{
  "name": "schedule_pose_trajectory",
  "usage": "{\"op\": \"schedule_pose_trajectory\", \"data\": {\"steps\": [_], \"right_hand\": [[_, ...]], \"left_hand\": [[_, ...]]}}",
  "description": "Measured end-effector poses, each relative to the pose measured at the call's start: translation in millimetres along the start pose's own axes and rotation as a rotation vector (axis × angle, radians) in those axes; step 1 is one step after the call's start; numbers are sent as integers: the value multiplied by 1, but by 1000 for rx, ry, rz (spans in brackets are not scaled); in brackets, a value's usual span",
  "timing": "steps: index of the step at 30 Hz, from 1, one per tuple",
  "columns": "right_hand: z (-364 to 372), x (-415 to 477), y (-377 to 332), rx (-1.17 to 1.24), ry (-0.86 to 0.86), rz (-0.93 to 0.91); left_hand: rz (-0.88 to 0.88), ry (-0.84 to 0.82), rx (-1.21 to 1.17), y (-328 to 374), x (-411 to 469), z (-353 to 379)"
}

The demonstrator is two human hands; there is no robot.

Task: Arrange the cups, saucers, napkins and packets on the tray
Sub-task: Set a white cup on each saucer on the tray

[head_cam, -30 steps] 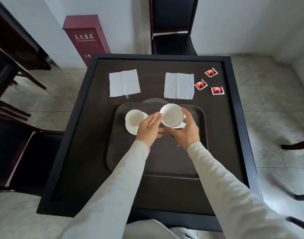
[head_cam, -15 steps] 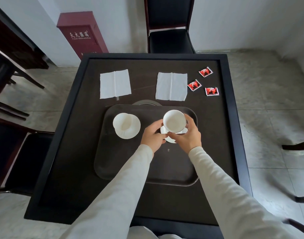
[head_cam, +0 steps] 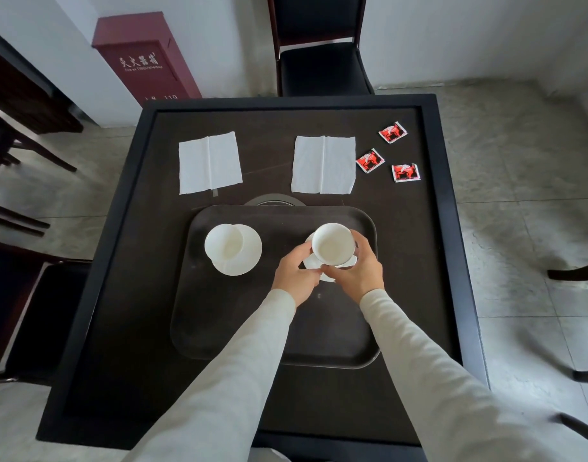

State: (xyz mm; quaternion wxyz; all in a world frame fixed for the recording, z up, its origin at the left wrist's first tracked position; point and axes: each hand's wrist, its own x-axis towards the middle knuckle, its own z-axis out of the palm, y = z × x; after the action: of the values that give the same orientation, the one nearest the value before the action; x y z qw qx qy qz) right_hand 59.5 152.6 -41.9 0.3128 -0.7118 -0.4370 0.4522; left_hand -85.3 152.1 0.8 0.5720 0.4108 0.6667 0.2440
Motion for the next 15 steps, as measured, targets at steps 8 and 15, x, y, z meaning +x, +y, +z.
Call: {"op": "schedule_pose_trajectory", "data": {"steps": [8, 15], "right_hand": [[4, 8, 7, -14, 4, 25], [7, 9, 12, -8, 6, 50]], "left_hand": [[-11, -11, 3, -4, 13, 2], [-10, -21, 22, -10, 19, 2]]}}
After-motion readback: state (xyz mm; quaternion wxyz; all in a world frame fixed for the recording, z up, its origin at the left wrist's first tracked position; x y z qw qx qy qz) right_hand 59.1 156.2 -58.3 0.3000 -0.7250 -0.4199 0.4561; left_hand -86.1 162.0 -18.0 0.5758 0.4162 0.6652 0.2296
